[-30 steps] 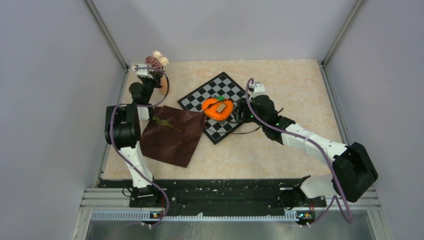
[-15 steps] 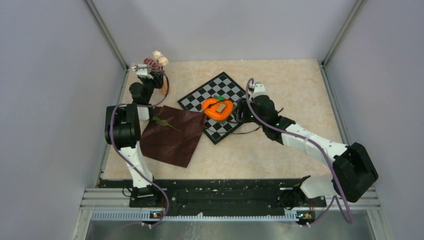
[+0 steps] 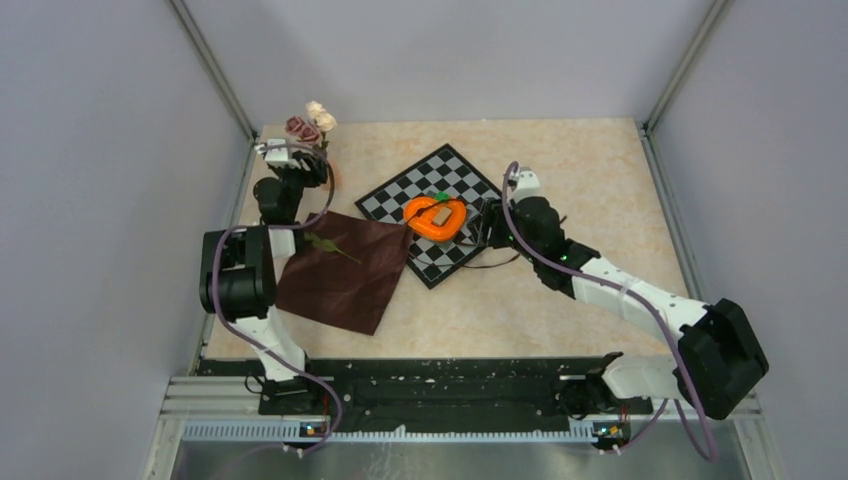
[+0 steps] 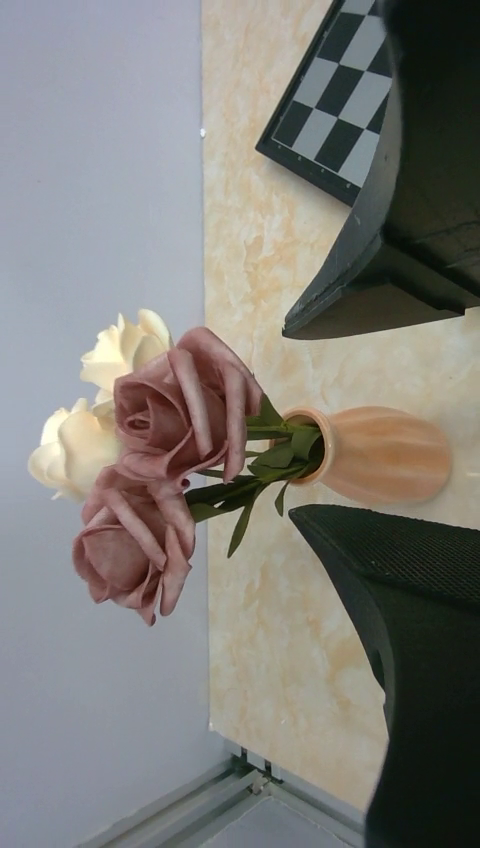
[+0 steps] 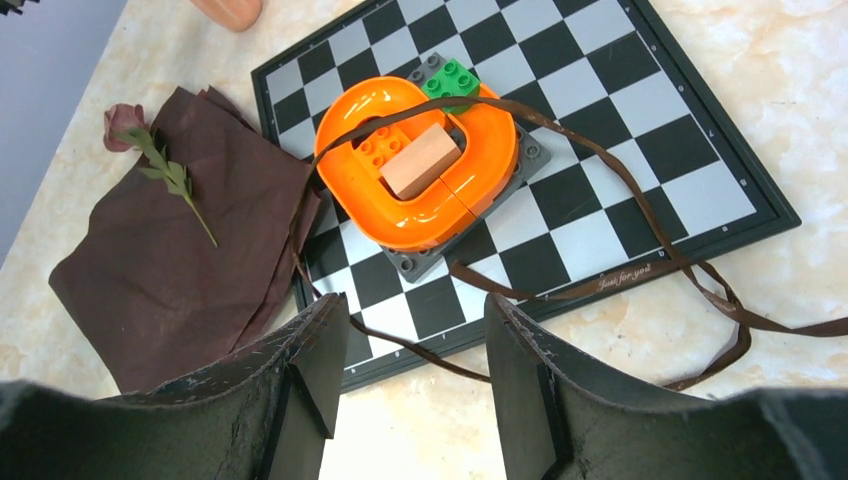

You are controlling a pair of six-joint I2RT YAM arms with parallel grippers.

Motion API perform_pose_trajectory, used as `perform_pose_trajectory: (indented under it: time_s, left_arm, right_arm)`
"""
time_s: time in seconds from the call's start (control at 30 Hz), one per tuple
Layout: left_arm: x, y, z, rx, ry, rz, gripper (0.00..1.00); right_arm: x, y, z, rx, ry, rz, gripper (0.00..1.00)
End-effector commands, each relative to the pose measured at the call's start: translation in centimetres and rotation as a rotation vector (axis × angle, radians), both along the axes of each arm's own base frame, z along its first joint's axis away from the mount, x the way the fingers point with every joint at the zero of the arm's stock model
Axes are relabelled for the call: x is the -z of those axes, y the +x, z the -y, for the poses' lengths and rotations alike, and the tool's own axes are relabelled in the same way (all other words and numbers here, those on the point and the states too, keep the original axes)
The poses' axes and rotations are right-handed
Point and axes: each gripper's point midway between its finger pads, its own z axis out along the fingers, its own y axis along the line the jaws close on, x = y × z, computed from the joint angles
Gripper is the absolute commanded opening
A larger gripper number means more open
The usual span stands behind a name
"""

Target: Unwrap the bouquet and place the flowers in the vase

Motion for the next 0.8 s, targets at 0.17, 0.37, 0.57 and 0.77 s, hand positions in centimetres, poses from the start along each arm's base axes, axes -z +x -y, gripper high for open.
perform_pose_trajectory:
  time_s: [0.17, 0.37, 0.57, 0.77]
  left_arm:
    - [-3.0, -5.2, -1.1, -0.108, -0.050, 0.058, 0.70]
    - [-2.5, -9.5, -2.0, -0.197, -0.146, -0.024, 0.70]
    - [-0.3, -13.4, -4.5, -0.435, -0.394, -0.280, 0.75]
    - [3.8, -15.8, -3.1, -0.459, -0.519, -0.530, 0.75]
  right_arm:
    - [-3.2, -0.8, 0.6, -0.009, 0.065, 0.105, 0.54]
    - [-3.9, -1.8, 0.7, -0.040, 0.095, 0.134, 0.54]
    - [-3.6, -2.7, 0.6, -0.075, 0.106, 0.128, 0.54]
    - [-3.3, -3.3, 0.7, -0.086, 0.107, 0.122, 0.54]
